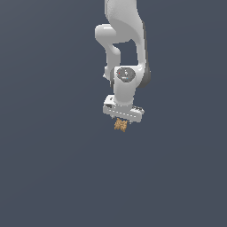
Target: Pick up the object and move it to a goal position.
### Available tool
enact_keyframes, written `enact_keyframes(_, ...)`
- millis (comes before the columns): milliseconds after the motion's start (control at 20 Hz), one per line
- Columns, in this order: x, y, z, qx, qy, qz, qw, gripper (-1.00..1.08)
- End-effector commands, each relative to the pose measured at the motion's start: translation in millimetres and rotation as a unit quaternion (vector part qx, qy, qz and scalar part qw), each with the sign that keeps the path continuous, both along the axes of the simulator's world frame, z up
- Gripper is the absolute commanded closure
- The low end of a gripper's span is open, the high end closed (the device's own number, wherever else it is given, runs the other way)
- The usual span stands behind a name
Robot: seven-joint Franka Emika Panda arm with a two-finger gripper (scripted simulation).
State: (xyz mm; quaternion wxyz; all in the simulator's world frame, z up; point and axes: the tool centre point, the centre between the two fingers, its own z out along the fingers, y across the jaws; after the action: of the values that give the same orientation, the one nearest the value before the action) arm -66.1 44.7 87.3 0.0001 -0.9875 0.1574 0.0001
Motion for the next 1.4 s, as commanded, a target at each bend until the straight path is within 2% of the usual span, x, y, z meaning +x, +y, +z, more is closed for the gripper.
enact_keyframes(0,-0.5,0.0,-5.8,0.000,0.000,0.000,1.0000,-0.92)
enact_keyframes(400,-1.6,0.1,-41.0,0.000,0.000,-0.002,1.0000,-0.92)
enact_keyframes(650,-1.0,0.2,-47.9,0.000,0.000,-0.002,1.0000,-0.92)
enact_keyframes(700,-1.0,0.2,-47.9,0.000,0.000,-0.002,1.0000,1.08)
enact_keyframes(1350,0.4,1.2,-44.6,0.000,-0.001,-0.002,1.0000,1.08)
